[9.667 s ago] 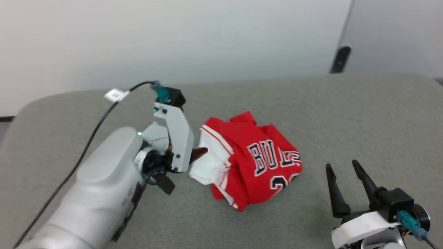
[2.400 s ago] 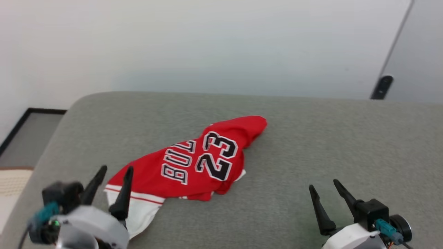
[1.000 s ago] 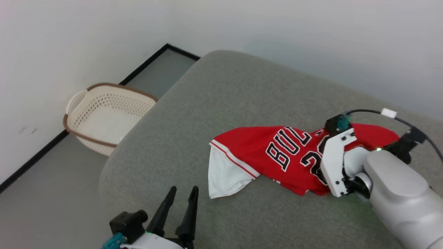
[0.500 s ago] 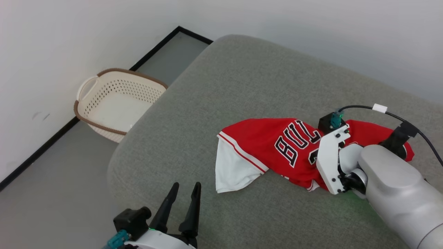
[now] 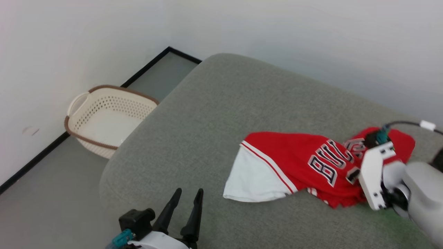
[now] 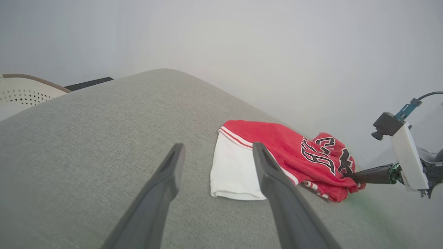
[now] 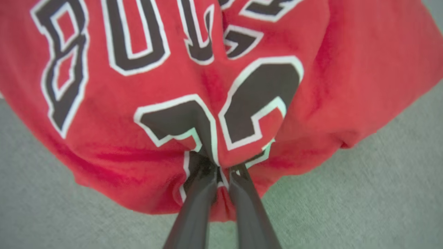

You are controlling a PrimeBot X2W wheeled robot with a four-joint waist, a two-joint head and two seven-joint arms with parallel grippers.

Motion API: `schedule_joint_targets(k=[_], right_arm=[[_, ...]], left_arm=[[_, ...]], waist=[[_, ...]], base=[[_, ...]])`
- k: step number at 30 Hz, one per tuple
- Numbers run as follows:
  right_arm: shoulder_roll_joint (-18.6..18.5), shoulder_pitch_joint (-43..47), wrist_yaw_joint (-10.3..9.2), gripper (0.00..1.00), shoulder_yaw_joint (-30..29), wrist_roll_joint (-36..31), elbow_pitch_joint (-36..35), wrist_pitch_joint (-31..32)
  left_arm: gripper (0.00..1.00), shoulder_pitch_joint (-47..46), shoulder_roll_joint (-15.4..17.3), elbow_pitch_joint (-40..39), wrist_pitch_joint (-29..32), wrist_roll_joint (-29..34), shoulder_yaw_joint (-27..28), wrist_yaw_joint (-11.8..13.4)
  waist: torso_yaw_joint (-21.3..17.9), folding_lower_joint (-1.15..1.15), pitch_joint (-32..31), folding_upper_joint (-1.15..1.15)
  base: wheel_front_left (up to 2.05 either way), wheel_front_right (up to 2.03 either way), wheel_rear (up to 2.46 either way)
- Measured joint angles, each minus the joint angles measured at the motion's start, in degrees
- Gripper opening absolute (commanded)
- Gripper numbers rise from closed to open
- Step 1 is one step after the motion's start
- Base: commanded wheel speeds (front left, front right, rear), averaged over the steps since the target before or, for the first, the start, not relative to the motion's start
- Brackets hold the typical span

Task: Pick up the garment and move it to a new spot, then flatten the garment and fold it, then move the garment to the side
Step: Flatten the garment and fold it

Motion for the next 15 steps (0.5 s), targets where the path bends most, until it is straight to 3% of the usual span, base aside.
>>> schedule_joint_targets(k=[15], right_arm=[[-7.9, 13.5, -0.02, 0.00, -0.6, 6.8, -12.9, 2.2]], left_arm=[[1.00, -0.2, 2.0, 0.6, 2.4, -1.7, -2.1, 0.0]], waist=[[-3.3, 0.00, -3.9, 0.00]], base=[[0.00, 0.00, 0.00]])
